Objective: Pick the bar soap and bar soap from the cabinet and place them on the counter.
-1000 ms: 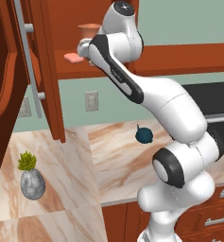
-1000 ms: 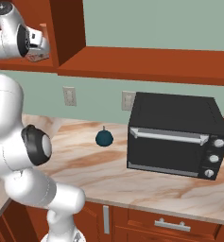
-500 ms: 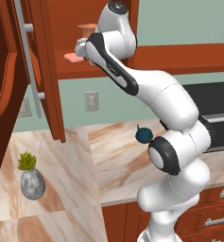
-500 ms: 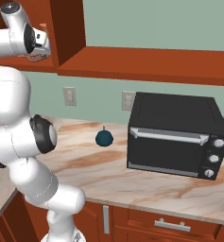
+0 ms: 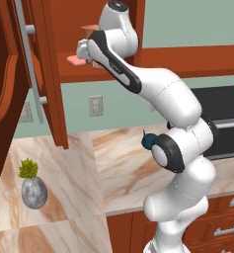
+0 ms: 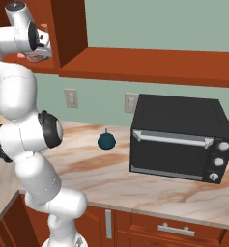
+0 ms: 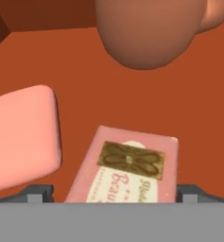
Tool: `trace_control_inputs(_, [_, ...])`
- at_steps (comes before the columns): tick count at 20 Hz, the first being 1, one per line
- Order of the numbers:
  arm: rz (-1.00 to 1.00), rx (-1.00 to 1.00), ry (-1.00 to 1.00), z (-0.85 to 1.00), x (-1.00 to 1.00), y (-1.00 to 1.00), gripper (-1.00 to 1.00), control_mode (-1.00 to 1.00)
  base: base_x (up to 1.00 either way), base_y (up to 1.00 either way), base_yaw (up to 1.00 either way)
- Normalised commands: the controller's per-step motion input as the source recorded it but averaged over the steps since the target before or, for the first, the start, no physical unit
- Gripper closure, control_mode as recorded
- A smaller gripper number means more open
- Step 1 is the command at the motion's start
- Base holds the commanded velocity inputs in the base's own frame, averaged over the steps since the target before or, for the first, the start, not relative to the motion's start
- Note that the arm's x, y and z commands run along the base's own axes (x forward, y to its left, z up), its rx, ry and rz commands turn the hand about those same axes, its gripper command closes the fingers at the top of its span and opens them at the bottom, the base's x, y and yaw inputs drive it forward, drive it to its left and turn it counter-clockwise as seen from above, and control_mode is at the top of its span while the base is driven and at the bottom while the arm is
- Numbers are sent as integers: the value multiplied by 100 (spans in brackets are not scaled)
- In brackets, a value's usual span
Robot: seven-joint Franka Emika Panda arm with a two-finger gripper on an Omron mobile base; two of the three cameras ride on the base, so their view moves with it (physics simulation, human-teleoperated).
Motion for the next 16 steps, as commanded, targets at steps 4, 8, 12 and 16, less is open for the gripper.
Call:
trace_control_inputs(4, [0,0,4,-18,3,6,100,-100,0,0,0])
trace_control_inputs(8, [0,0,0,-22,-16,2,100,-100,0,0,0])
trace_control_inputs(12, [0,0,-3,-32,-47,1,100,-100,0,0,0])
trace_control_inputs(16, [1,0,-10,-39,-67,0,100,-100,0,0,0])
